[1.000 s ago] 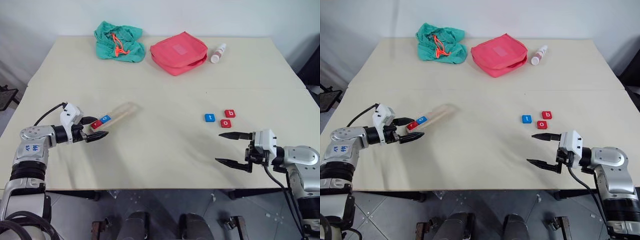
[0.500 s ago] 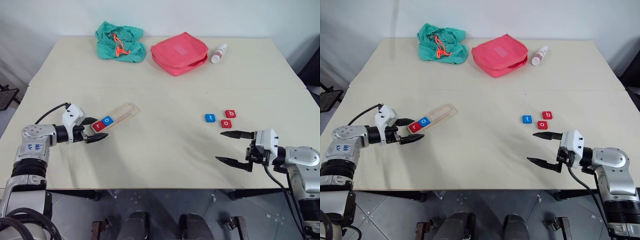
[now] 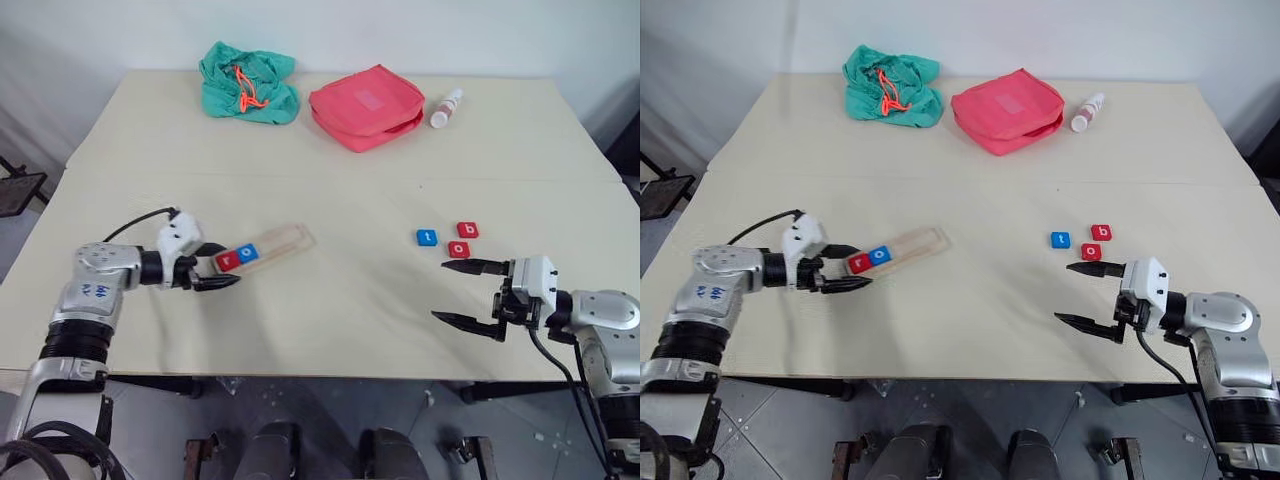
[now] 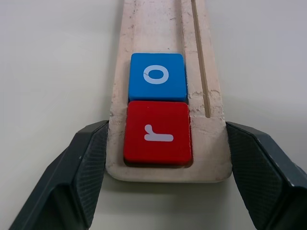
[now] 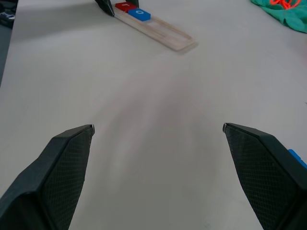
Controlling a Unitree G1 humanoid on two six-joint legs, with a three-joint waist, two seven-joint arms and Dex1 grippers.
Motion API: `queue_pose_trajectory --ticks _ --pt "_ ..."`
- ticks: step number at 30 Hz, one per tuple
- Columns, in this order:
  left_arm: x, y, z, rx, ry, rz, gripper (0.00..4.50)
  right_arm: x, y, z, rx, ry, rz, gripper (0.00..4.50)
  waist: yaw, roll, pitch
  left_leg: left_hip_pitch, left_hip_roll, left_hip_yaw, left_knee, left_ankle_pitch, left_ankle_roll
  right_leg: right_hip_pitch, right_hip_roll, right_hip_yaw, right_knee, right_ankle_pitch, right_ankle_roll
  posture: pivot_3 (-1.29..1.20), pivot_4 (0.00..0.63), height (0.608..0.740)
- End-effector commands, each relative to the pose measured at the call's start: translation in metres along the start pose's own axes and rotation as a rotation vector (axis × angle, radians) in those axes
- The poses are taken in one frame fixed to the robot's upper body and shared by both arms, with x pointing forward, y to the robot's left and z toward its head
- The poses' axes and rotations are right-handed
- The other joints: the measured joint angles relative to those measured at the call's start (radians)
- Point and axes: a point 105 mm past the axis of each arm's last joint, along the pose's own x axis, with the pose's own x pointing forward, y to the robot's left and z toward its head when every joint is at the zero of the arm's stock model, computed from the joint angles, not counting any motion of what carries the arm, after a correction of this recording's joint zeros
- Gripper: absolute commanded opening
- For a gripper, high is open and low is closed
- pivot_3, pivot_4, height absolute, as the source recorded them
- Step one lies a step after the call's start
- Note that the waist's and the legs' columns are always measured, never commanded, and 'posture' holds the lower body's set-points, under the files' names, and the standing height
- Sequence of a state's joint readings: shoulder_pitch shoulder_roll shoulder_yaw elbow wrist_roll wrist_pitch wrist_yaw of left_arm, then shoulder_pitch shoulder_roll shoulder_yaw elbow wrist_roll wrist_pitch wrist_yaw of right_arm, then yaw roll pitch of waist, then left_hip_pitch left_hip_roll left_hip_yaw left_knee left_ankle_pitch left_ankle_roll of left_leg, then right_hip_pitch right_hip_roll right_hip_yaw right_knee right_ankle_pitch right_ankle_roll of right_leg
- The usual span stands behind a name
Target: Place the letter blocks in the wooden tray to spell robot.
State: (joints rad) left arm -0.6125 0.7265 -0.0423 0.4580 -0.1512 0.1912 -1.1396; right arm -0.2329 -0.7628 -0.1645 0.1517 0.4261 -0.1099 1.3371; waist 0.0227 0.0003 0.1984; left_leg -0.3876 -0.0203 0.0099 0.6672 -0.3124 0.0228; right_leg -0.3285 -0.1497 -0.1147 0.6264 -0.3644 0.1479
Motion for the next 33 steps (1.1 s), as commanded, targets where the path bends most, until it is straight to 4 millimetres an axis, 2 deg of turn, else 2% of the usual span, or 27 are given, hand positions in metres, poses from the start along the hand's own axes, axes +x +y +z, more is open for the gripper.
queue_pose_trajectory --ticks 1,3,12,24,33 --pt "0.014 -0.021 0.014 0.052 -0.008 -0.102 3.39 -0.011 -0.008 0.007 -0.042 0.009 -0.015 4.5 0.001 0.0 0.0 0.0 0.0 0.0 0.0 0.0 0.0 0.0 0.0 0.0 0.0 0.0 0.0 0.0 0.15 0.74" --pt "0.028 -0.035 0.029 0.089 -0.047 -0.163 3.39 -0.019 -0.01 0.004 -0.043 0.033 -0.011 4.5 0.003 0.0 0.0 0.0 0.0 0.0 0.0 0.0 0.0 0.0 0.0 0.0 0.0 0.0 0.0 0.0 0.15 0.74" --pt "0.07 -0.073 0.058 0.175 -0.078 -0.327 3.39 -0.038 -0.013 -0.004 -0.045 0.088 -0.052 4.5 0.001 0.0 0.0 -0.002 0.0 0.001 0.0 0.0 0.001 0.0 0.0 -0.001 -0.003 0.0 0.0 0.0 0.15 0.74" --pt "0.102 -0.088 0.075 0.195 -0.087 -0.377 3.39 -0.048 -0.004 -0.007 -0.029 0.102 -0.112 4.5 0.005 0.0 0.0 -0.002 0.0 0.001 0.001 0.001 0.002 0.002 0.0 -0.001 -0.005 0.0 0.0 0.0 0.15 0.74" --pt "0.11 -0.098 0.079 0.201 -0.081 -0.398 3.39 -0.049 0.0 -0.008 -0.024 0.104 -0.137 4.5 0.004 0.0 0.0 -0.002 0.0 0.001 0.0 0.001 0.002 0.002 0.0 -0.001 -0.006 0.0 0.0 0.0 0.15 0.74"
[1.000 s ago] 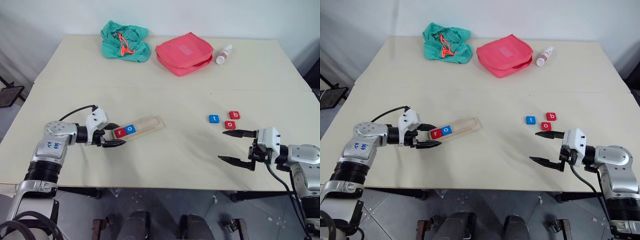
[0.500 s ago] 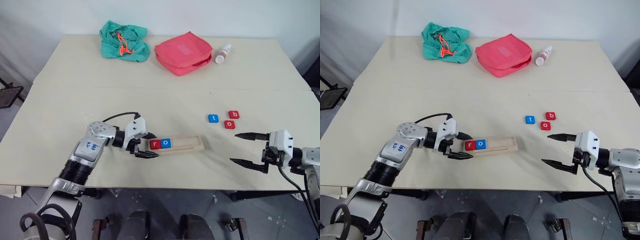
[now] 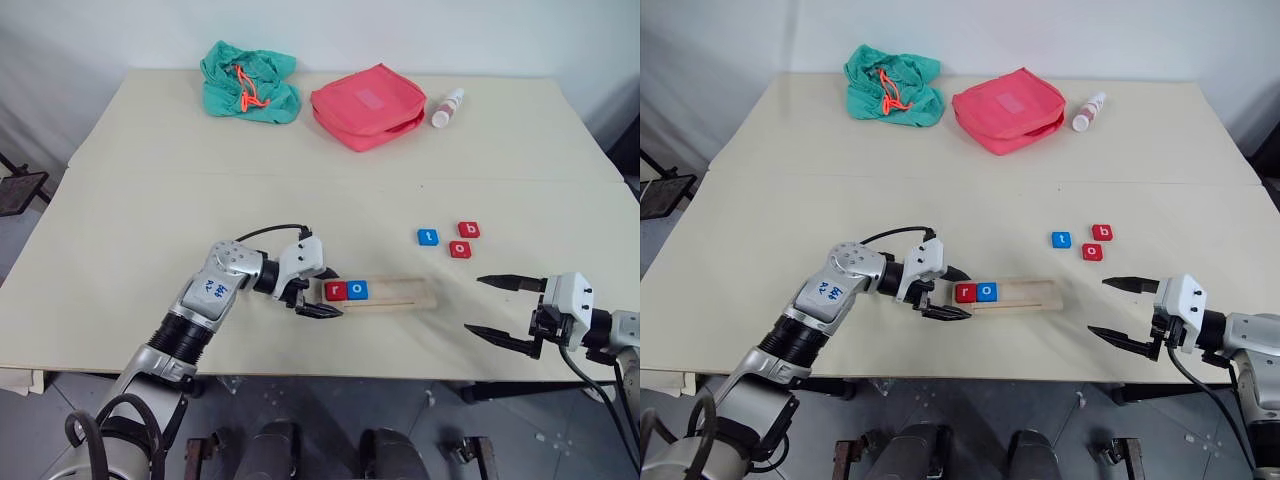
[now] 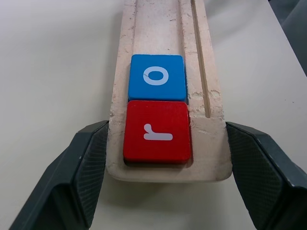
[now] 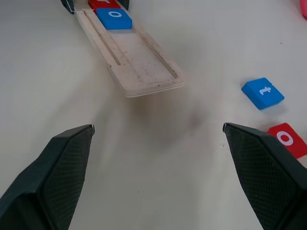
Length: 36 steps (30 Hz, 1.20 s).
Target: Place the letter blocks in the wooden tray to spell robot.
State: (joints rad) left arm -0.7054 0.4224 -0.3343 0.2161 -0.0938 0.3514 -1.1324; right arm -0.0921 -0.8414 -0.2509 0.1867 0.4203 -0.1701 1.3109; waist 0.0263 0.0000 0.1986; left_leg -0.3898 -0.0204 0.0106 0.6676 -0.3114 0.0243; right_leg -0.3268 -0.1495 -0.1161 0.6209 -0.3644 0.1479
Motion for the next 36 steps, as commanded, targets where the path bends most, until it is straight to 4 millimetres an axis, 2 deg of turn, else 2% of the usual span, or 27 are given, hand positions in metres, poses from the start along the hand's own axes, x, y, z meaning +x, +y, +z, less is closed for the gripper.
queue_pose_trajectory --ticks 1,3,4,5,13,16,20,24,28,32,36 --pt "0.003 -0.001 0.011 0.034 -0.001 -0.004 3.39 -0.009 -0.006 0.012 -0.042 -0.023 -0.046 4.5 0.0 0.0 0.0 0.0 0.0 0.0 0.0 0.0 0.0 0.0 0.0 0.0 0.0 0.0 0.0 0.0 0.15 0.74" --pt "0.004 -0.002 0.013 0.032 -0.005 0.005 4.14 -0.009 -0.006 0.012 -0.042 -0.023 -0.051 4.5 0.002 0.0 0.0 0.0 0.0 0.0 0.0 0.0 0.0 0.0 0.0 0.0 0.0 0.0 0.0 0.0 0.15 0.74" --pt "0.005 -0.001 0.014 0.033 -0.009 0.01 4.4 -0.009 -0.007 0.012 -0.042 -0.022 -0.052 4.5 0.002 0.0 0.0 0.0 0.0 0.0 0.0 0.0 0.0 0.0 0.0 0.0 0.0 0.0 0.0 0.0 0.15 0.74" --pt "0.005 -0.001 0.016 0.037 -0.02 0.016 4.46 -0.008 -0.007 0.012 -0.042 -0.022 -0.054 4.5 0.002 0.0 0.0 0.0 0.0 -0.001 0.0 0.0 0.0 0.0 0.0 0.0 0.0 0.0 0.0 0.0 0.15 0.74" --pt "-0.004 0.001 0.03 0.023 -0.09 0.071 4.46 -0.007 -0.006 0.014 -0.031 -0.03 -0.103 4.5 0.001 0.0 0.0 0.0 0.0 0.0 0.0 0.0 0.0 0.0 0.0 0.0 0.0 0.0 0.0 0.0 0.15 0.74" --pt "-0.032 -0.004 0.041 0.019 -0.187 0.069 4.46 -0.01 -0.006 0.013 0.019 -0.028 -0.217 4.5 0.0 0.0 0.0 0.0 0.0 -0.001 0.0 0.0 0.0 0.0 0.0 0.0 -0.001 0.0 0.0 0.0 0.15 0.74" --pt "-0.061 -0.009 0.043 0.064 -0.279 0.076 4.46 -0.011 -0.01 0.01 0.091 -0.021 -0.403 4.5 0.0 0.0 0.0 0.0 0.0 -0.002 -0.001 0.0 0.0 0.001 0.0 0.0 0.0 0.0 0.0 0.0 0.15 0.74" --pt "-0.078 -0.009 0.044 0.106 -0.379 0.108 4.46 -0.011 -0.01 0.005 0.216 -0.022 -0.528 4.5 0.002 0.0 0.0 0.0 0.0 -0.001 0.0 0.0 0.0 0.001 0.0 0.001 0.0 0.0 0.0 0.0 0.15 0.74" --pt "-0.101 -0.01 0.038 0.137 -0.516 0.131 4.46 -0.012 -0.006 -0.007 0.209 -0.011 -0.688 4.5 0.002 0.0 0.0 0.001 0.0 -0.003 0.0 0.0 0.0 0.001 0.0 0.001 0.0 0.0 0.0 0.0 0.15 0.74" --pt "-0.106 -0.021 0.012 0.171 -0.473 0.108 4.46 -0.003 0.002 -0.014 0.282 -0.021 -0.725 4.5 -0.003 0.0 0.0 0.002 -0.001 -0.001 -0.001 0.0 0.0 0.001 0.0 0.002 0.0 0.0 0.0 0.0 0.15 0.74" --pt "-0.106 -0.029 -0.014 0.155 -0.448 0.113 4.46 -0.001 -0.001 -0.017 0.312 -0.028 -0.744 4.5 -0.004 0.0 0.0 0.002 0.0 0.0 -0.001 0.0 0.0 0.001 0.0 0.003 0.001 0.0 0.0 0.0 0.15 0.74"
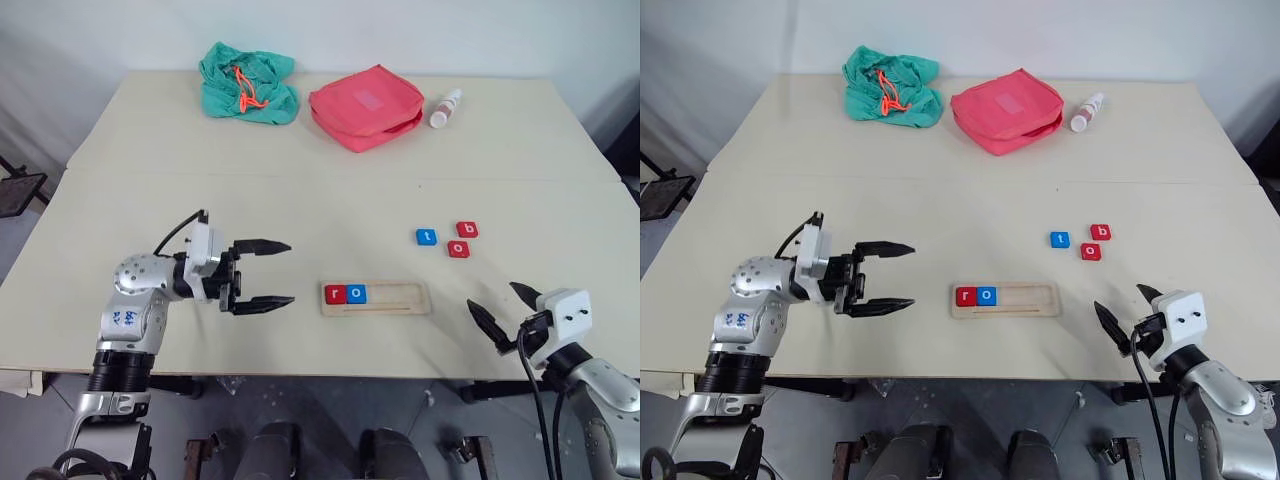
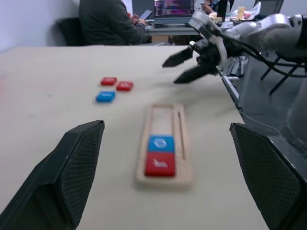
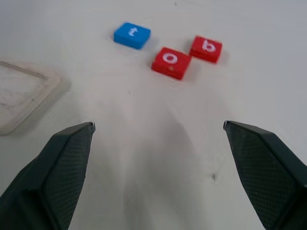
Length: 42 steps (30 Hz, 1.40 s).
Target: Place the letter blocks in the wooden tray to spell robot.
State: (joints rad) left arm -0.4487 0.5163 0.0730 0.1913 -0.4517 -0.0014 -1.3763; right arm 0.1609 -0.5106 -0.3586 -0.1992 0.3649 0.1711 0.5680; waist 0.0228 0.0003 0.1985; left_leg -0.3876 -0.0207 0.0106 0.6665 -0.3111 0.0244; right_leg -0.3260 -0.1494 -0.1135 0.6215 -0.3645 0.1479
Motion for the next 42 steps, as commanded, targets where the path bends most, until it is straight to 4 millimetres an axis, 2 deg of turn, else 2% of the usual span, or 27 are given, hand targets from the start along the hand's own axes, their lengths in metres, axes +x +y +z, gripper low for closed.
queue_pose_trajectory --ticks 1,5,11,32,37,39,42 --pt "-0.014 -0.01 -0.011 0.026 0.015 0.0 4.46 0.003 -0.001 0.013 -0.012 -0.05 -0.014 4.5 -0.002 0.0 0.0 0.001 0.0 0.0 0.0 0.0 0.0 0.0 0.0 0.0 0.0 0.0 0.0 0.0 0.15 0.74" --pt "-0.022 -0.018 -0.02 0.025 0.016 0.009 4.46 0.003 -0.005 0.011 -0.007 -0.049 -0.016 4.5 0.0 0.0 0.0 0.001 0.0 0.0 -0.001 0.0 0.0 0.0 0.0 0.001 0.001 0.0 0.0 0.0 0.15 0.74" --pt "-0.023 -0.016 -0.02 0.027 -0.008 0.067 4.46 0.005 -0.011 0.004 0.012 -0.012 -0.02 4.5 0.001 0.0 0.0 0.001 0.0 0.0 0.0 0.0 0.0 0.0 0.0 0.001 0.001 0.0 0.0 0.0 0.15 0.74" --pt "-0.024 -0.018 -0.02 0.032 -0.021 0.056 4.46 0.014 -0.011 0.012 0.038 -0.036 -0.022 4.5 0.0 0.0 0.0 0.001 0.0 0.0 0.0 0.0 0.0 0.0 0.0 0.001 0.001 0.0 0.0 0.0 0.15 0.74" --pt "-0.024 -0.015 -0.02 0.032 -0.015 0.057 4.46 0.031 -0.012 0.033 0.086 -0.052 -0.045 4.5 -0.002 0.0 0.0 0.001 0.0 0.0 0.0 0.0 0.0 0.0 0.0 0.001 0.001 0.0 0.0 0.0 0.15 0.74" --pt "-0.022 -0.013 -0.02 0.033 -0.017 0.057 4.46 0.05 -0.02 0.038 0.116 0.015 -0.088 4.5 -0.007 0.0 0.0 0.001 0.0 0.0 0.0 0.0 0.0 0.0 0.0 0.001 0.001 0.0 0.0 0.0 0.15 0.74" --pt "-0.02 -0.012 -0.02 0.036 -0.016 0.061 4.46 0.068 -0.026 0.046 0.147 0.06 -0.117 4.5 -0.015 0.0 0.0 0.001 0.001 0.001 -0.001 0.0 0.0 -0.002 0.0 0.002 0.002 0.0 0.0 0.0 0.15 0.74"
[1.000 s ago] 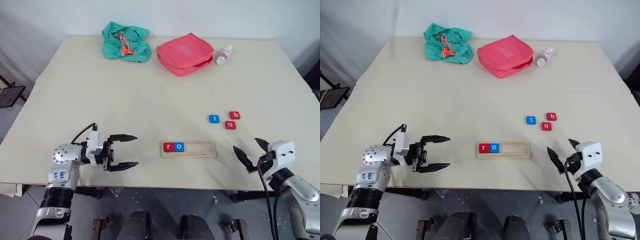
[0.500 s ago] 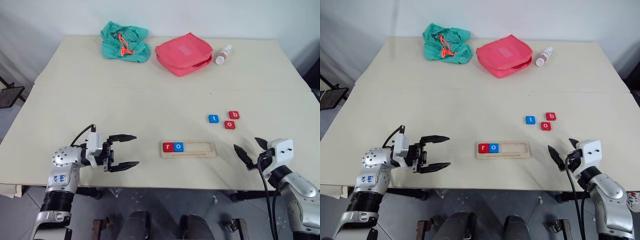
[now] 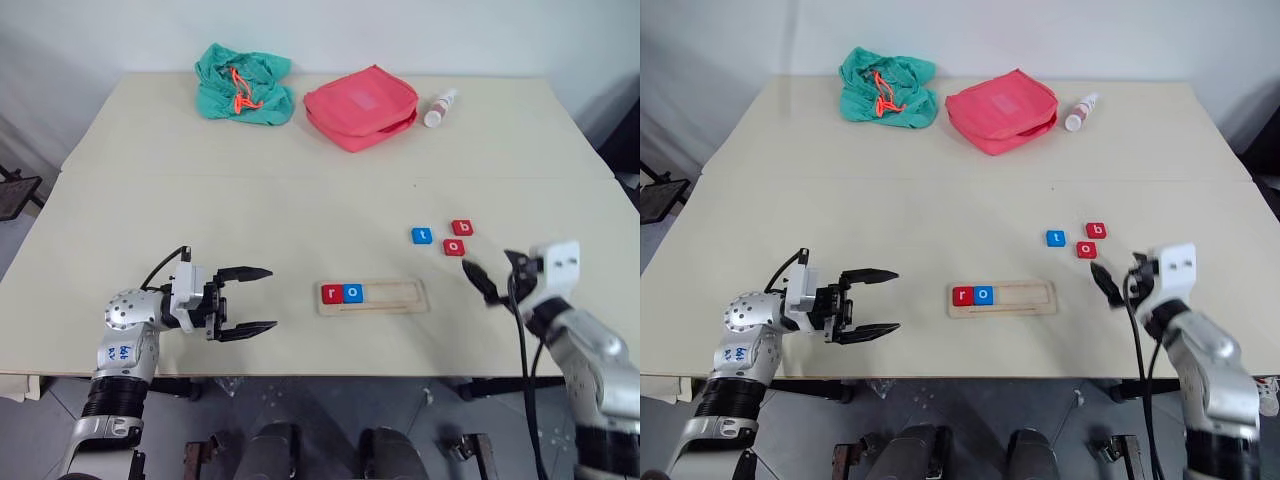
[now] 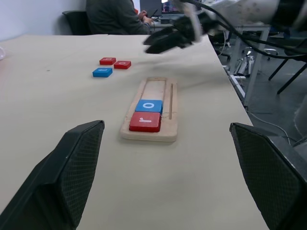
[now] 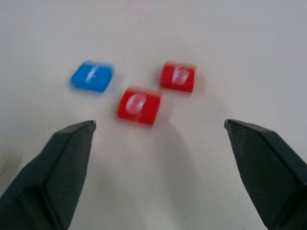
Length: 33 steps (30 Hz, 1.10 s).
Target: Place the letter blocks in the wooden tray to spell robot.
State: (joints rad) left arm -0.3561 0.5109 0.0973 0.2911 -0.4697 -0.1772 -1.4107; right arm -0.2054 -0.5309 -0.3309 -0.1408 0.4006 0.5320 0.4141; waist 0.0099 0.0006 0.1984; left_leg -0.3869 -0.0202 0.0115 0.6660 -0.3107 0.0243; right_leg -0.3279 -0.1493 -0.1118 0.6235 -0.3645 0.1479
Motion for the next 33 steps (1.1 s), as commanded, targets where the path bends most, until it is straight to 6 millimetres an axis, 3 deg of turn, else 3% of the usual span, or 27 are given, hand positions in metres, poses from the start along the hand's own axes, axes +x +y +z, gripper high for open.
queue_pose_trajectory --ticks 1,4,11,22,30,33 --pt "0.001 0.003 0.005 0.031 -0.01 0.01 4.46 0.019 -0.008 0.009 0.026 0.061 -0.057 4.5 -0.004 0.0 0.0 0.0 0.0 -0.001 0.0 0.0 0.0 0.0 0.0 -0.001 0.001 0.0 0.0 0.0 0.15 0.74" --pt "0.002 0.003 0.006 0.035 -0.013 0.022 4.46 0.043 -0.008 0.021 0.023 0.102 -0.068 4.5 -0.011 0.0 0.0 -0.001 -0.001 -0.001 -0.001 0.0 0.0 -0.001 -0.001 -0.001 0.002 0.0 0.0 0.0 0.15 0.74" --pt "-0.001 -0.004 0.005 0.037 -0.009 0.062 4.46 0.068 -0.011 0.019 -0.001 0.193 -0.093 4.5 -0.015 0.0 0.0 -0.003 -0.001 -0.002 -0.003 0.0 0.0 -0.005 -0.001 -0.001 0.003 0.0 0.0 0.0 0.15 0.74" --pt "-0.001 -0.01 0.005 0.036 -0.004 0.111 4.46 0.085 -0.017 0.016 -0.031 0.222 -0.118 4.5 -0.015 0.0 0.0 -0.005 -0.001 0.0 -0.002 0.0 0.0 -0.008 -0.001 0.0 0.005 0.0 0.0 0.0 0.15 0.74" --pt "0.0 -0.007 0.004 0.041 0.0 0.125 4.46 0.087 -0.018 0.012 -0.032 0.247 -0.14 4.5 -0.016 0.0 0.0 -0.005 0.0 0.001 -0.002 0.0 0.0 -0.009 -0.001 0.001 0.005 0.0 0.0 0.0 0.15 0.74" --pt "0.001 -0.006 0.004 0.044 0.0 0.13 4.5 0.087 -0.017 0.01 -0.04 0.258 -0.144 3.86 -0.016 0.0 0.0 -0.005 0.0 0.002 -0.002 0.0 0.0 -0.009 -0.001 0.001 0.005 0.0 0.0 0.0 0.15 0.74"
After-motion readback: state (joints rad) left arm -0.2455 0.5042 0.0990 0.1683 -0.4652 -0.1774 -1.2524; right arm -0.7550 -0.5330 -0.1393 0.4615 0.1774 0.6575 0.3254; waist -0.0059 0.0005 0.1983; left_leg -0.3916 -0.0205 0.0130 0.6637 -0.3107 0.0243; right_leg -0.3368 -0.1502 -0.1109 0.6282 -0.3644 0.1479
